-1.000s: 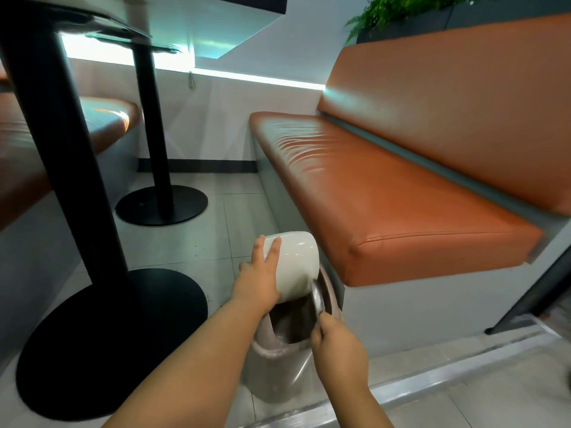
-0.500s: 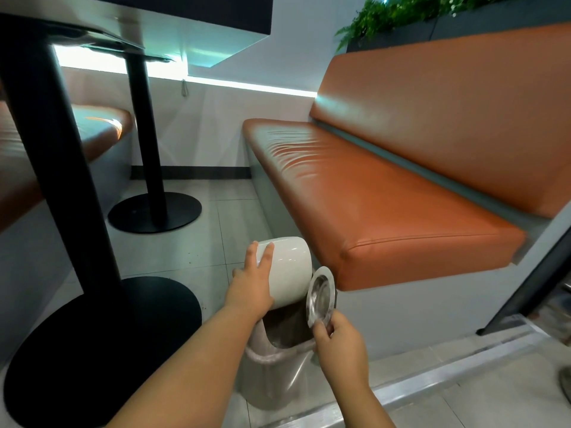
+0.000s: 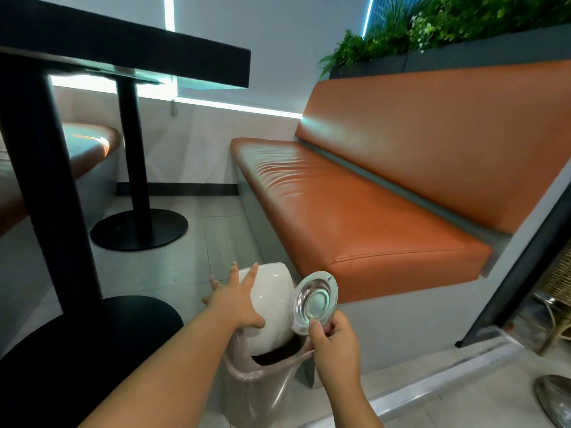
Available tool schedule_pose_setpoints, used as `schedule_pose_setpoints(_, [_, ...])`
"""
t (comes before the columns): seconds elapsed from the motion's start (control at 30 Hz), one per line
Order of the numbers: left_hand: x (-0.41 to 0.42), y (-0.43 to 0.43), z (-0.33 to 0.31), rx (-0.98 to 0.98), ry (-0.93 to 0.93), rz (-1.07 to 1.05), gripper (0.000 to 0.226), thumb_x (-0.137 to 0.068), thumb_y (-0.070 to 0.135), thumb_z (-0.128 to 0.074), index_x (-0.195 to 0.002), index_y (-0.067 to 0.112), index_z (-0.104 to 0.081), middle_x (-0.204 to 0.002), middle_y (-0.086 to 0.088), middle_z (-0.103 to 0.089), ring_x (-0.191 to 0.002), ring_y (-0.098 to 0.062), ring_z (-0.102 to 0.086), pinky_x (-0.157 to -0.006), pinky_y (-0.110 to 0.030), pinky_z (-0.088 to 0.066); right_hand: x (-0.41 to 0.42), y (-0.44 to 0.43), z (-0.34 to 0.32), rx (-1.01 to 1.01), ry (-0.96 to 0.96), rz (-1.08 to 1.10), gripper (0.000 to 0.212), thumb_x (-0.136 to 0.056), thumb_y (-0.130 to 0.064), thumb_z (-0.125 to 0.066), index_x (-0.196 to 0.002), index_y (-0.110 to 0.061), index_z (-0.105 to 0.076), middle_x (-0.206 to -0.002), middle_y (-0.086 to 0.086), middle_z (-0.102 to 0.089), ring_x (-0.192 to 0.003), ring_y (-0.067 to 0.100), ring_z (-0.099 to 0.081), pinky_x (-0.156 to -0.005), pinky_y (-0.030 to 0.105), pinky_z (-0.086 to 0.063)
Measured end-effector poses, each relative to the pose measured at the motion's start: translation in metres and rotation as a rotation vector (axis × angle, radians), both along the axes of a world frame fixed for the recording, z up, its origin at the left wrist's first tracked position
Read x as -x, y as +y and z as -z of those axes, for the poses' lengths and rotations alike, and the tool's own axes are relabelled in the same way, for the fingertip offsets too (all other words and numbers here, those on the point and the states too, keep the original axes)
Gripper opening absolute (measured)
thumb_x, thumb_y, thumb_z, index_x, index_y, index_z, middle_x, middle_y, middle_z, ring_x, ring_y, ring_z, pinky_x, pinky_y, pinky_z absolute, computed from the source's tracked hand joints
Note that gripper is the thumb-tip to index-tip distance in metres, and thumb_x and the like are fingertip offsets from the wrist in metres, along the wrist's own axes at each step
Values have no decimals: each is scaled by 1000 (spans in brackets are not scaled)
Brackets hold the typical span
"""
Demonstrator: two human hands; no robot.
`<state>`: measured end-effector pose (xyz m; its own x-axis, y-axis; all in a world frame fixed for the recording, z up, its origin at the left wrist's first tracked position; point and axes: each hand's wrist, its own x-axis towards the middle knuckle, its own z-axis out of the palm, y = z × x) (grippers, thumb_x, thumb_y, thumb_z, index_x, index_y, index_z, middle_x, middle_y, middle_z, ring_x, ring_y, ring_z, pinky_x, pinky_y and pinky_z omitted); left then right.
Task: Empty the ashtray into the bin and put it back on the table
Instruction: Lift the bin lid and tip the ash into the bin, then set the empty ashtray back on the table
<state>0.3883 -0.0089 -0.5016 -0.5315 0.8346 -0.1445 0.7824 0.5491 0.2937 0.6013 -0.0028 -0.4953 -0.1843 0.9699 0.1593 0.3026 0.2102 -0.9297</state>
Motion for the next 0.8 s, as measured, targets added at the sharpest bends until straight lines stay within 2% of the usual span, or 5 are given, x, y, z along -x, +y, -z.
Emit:
schedule_pose_setpoints(0.2, [14,3,-20,36,-233,-150,95,-61,89,-32,-145,50,-10,-160,-10,15,-141,-44,22,-108,-65,14,9,-3,-22,71,134,-64,11,-87,-14,-60,-80,-9,-53,-74,19,-65,-47,13,-65,-51,35,-53])
schedule_pose_setpoints(0.3, [1,14,-44,-189,-255,-130,75,-81,73,-30,-144,32,-34,-158,-11,-23,-144,-37,-16,-115,-53,-12,15,-3,-28,90,203,-83,13,-88,-14,-59,-80,-9,-50,-70,15,-62,-47,12,-64,-45,26,-51])
schedule_pose_setpoints(0.4, [-23,21,-71,-340,-592,-89,32,-92,39,-46,-102,16,-64,-101,-10,-68,-88,-27,-65,-81,-36,-54,22,2,-35,119,267,-95,13,-89,-15,-58,-83,-7,-49,-68,13,-63,-47,12,-64,-42,22,-50])
schedule_pose_setpoints(0.5, [-43,29,-93,-424,-679,-123,17,-86,9,-44,-76,13,-57,-65,-12,-60,-50,-25,-55,-38,-19,-36,27,19,-49,172,412,-37,10,-91,-14,-55,-90,-6,-50,-63,10,-64,-44,11,-62,-40,22,-49])
schedule_pose_setpoints(0.8, [-140,63,-263,-879,-1139,-400,17,-85,20,-48,-68,20,-44,-67,0,-54,-63,-22,-50,-61,-35,-43,-6,98,-204,166,550,314,27,-92,-24,-42,-103,-9,-62,-66,12,-59,-46,23,-50,-48,32,-44])
